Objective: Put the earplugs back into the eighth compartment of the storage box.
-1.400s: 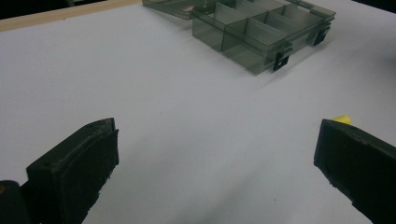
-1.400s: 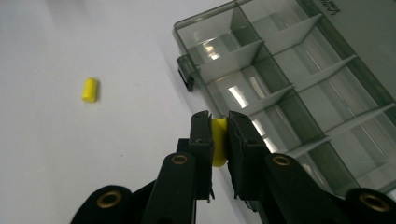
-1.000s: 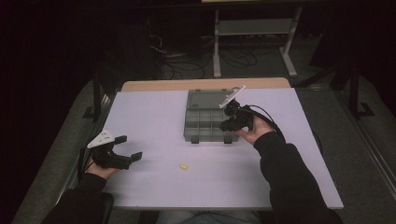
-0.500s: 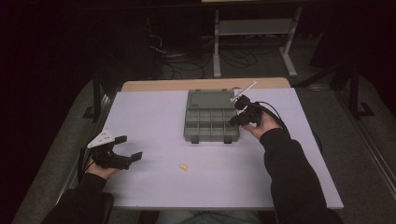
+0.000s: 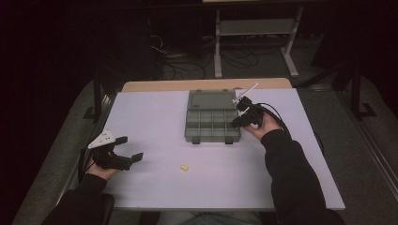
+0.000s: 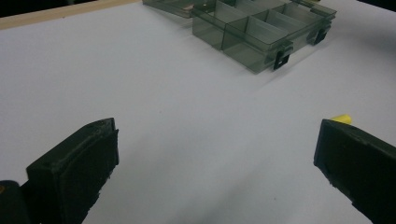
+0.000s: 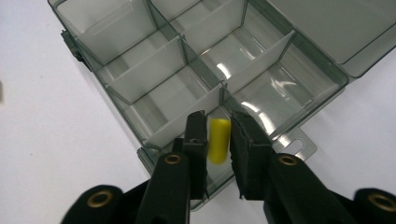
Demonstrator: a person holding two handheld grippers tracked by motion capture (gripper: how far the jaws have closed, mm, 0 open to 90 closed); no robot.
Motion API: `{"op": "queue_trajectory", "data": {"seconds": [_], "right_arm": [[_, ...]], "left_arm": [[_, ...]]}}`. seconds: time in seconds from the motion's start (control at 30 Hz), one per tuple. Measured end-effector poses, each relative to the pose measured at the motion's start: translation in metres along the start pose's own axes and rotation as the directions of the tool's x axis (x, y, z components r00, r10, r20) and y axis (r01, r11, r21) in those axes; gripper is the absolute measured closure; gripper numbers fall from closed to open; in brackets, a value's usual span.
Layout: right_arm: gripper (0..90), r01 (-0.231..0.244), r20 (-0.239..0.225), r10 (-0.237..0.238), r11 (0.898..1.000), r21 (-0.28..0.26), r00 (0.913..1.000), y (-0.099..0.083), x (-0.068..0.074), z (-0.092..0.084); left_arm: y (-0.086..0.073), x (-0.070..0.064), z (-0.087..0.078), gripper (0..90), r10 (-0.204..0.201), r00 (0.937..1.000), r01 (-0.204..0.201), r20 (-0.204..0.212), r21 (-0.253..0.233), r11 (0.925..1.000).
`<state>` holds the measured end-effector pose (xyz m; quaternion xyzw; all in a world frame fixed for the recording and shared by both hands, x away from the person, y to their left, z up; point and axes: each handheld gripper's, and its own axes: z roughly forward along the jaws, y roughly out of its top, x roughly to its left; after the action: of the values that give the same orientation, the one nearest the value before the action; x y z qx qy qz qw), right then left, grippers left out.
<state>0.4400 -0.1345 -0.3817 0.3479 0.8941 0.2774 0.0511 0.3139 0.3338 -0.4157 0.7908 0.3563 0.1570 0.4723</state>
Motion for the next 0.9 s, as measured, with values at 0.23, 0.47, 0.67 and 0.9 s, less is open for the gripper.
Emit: {"op": "queue_trajectory", "data": {"seconds": [0.23, 0.47, 0.67, 0.9], "right_arm": [[65.2, 0.028, 0.009, -0.027, 0.999, -0.033, 0.9996, 0.0, 0.008, -0.009], [53.2, 0.079, 0.018, -0.078, 0.992, -0.095, 0.9968, 0.003, 0.026, -0.026], [36.7, 0.115, 0.02, -0.114, 0.989, -0.096, 0.9933, 0.005, 0.042, -0.032], [20.4, 0.176, 0.023, -0.174, 0.981, -0.083, 0.9844, 0.007, 0.061, -0.032]], "left_arm": [[0.0, 0.0, 0.0, 0.0, 0.0, 1.0, 0.0, 0.0, 0.001, 1.0], [0.0, 0.0, 0.0, 0.0, 0.002, 1.0, -0.002, 0.001, 0.001, 1.0], [0.0, 0.0, 0.0, 0.0, 0.003, 1.0, -0.003, 0.001, 0.002, 1.0], [0.0, 0.0, 0.0, 0.0, 0.0, 1.0, 0.0, -0.002, -0.002, 1.0]]}}
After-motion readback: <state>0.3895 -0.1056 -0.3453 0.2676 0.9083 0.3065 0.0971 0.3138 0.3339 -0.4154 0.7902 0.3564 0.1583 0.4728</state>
